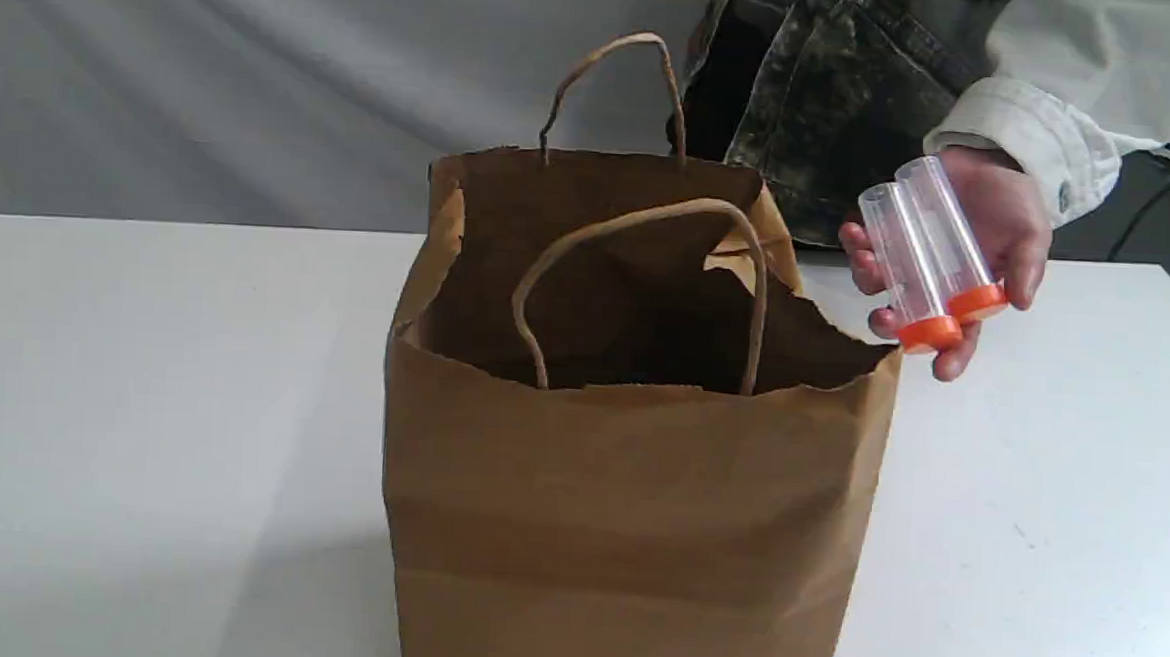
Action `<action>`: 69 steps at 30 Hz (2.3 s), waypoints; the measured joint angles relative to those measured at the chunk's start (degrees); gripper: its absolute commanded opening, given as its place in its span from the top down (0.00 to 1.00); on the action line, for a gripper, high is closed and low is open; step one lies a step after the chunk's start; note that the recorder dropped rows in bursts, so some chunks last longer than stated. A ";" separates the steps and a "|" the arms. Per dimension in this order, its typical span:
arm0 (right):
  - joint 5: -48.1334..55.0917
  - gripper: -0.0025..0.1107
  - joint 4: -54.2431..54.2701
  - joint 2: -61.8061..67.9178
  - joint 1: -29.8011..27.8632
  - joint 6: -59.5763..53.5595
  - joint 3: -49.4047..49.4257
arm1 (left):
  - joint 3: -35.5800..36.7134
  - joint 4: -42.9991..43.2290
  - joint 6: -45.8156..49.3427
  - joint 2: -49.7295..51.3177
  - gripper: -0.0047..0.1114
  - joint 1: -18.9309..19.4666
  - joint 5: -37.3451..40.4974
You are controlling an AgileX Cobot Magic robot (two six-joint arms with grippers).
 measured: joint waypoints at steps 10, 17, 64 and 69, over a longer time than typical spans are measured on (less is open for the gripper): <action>22.60 0.92 0.65 10.24 0.00 2.99 0.00 | 0.00 0.00 0.00 0.00 0.96 0.00 0.44; 24.42 0.59 -4.59 12.12 0.25 4.05 0.00 | 0.00 0.00 0.00 0.00 0.96 0.00 1.51; 24.84 0.98 -6.69 26.15 6.37 1.43 -0.10 | -11.79 -1.76 1.05 0.00 0.96 0.00 20.60; 24.17 0.98 -9.43 26.15 9.19 0.61 -0.10 | -18.88 -17.65 13.11 -0.10 0.95 0.00 28.80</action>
